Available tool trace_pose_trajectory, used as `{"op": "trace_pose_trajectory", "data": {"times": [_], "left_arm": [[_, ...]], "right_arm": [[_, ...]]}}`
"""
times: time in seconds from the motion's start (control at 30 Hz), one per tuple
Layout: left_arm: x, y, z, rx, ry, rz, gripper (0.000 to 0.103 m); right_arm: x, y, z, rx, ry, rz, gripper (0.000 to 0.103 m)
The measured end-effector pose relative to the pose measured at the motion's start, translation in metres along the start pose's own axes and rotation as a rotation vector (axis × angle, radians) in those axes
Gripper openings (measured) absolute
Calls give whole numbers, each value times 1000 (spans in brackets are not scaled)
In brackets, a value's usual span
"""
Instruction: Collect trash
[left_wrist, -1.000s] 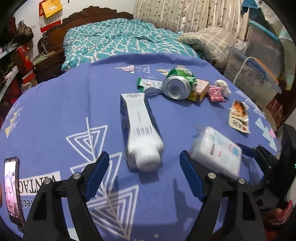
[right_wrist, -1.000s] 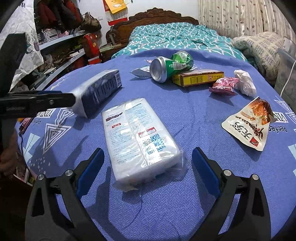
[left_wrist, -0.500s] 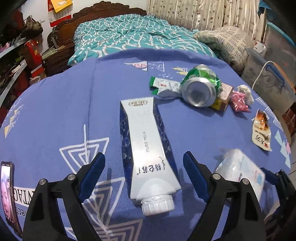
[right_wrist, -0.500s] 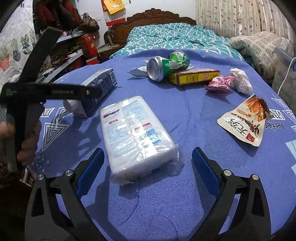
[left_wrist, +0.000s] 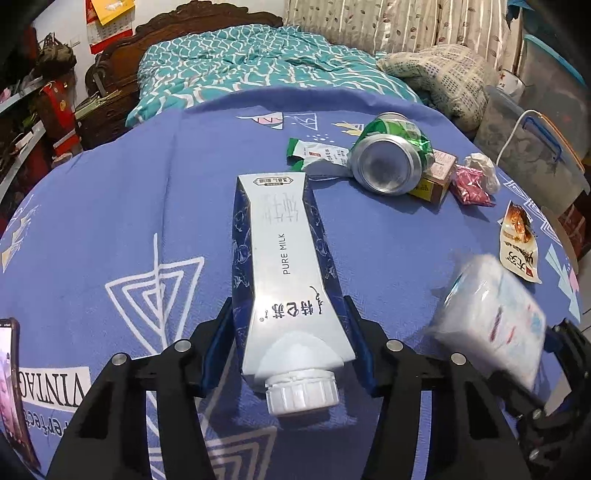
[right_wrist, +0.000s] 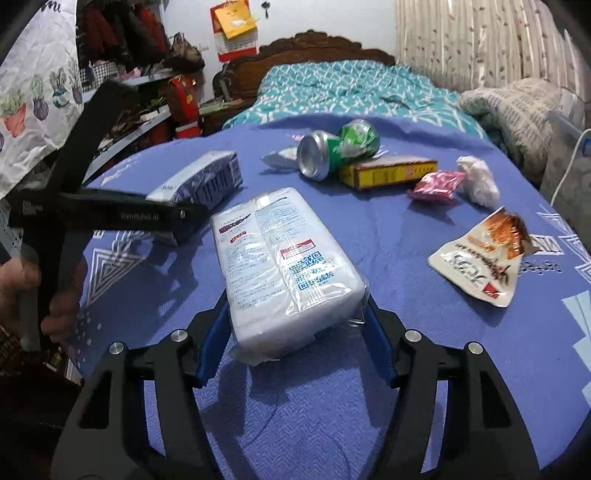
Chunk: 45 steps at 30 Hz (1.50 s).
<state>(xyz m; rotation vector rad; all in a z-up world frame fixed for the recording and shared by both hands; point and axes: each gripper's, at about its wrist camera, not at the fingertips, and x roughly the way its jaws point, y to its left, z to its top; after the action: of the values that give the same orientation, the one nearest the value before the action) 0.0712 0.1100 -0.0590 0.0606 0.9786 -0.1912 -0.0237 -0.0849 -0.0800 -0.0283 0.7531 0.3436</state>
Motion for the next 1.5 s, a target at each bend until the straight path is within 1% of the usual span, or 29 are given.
{"op": "trace_pose_trajectory", "data": {"times": [0.13, 0.27, 0.43, 0.6, 0.73, 0.8, 0.83, 0.9, 0.93, 0.97, 1.0, 1.07, 1.23, 1.27, 1.3, 1.33, 1.37, 1.43, 1.5], "left_arm": [[-9, -3, -2, -7, -15, -41, 52], [-23, -21, -3, 34, -44, -103, 52], [-31, -69, -15, 164, -40, -220, 52], [-33, -121, -32, 310, -35, -316, 51], [-31, -148, -40, 391, -33, -370, 51], [-30, -161, -44, 429, -24, -393, 51], [-28, -168, -47, 451, -20, -398, 51], [-26, -177, -52, 478, -18, -386, 52], [-25, -181, -53, 487, -20, -373, 53], [-24, -183, -54, 493, -21, -363, 60], [-24, -184, -53, 494, -24, -355, 68], [-24, -183, -51, 486, -38, -343, 70], [-25, -181, -48, 480, -38, -318, 69], [-25, -181, -49, 481, -33, -311, 66], [-22, -182, -50, 484, -19, -318, 53], [-22, -182, -51, 486, -3, -337, 48], [-22, -182, -53, 487, -5, -335, 48], [-24, -185, -53, 498, -5, -337, 48], [-27, -188, -49, 491, -1, -373, 48]], "right_arm": [[-13, -14, -1, 51, -35, -28, 66], [-26, -37, -9, 125, -50, -65, 66], [-42, -63, -27, 216, -52, -113, 66], [-64, -87, -45, 292, -74, -183, 66], [-82, -111, -60, 363, -94, -261, 66], [-87, -123, -68, 403, -90, -289, 67], [-87, -127, -72, 416, -84, -297, 68], [-88, -130, -78, 434, -76, -313, 72], [-88, -131, -80, 441, -74, -316, 75], [-88, -130, -81, 444, -76, -313, 81], [-89, -129, -81, 441, -82, -311, 82], [-91, -124, -81, 424, -91, -322, 84], [-90, -117, -86, 375, -95, -330, 85], [-89, -115, -87, 361, -98, -332, 85], [-89, -114, -89, 345, -102, -337, 85], [-88, -113, -90, 328, -102, -341, 80], [-87, -112, -90, 314, -101, -344, 64], [-87, -112, -89, 296, -98, -342, 63], [-93, -116, -88, 317, -127, -329, 62]]}}
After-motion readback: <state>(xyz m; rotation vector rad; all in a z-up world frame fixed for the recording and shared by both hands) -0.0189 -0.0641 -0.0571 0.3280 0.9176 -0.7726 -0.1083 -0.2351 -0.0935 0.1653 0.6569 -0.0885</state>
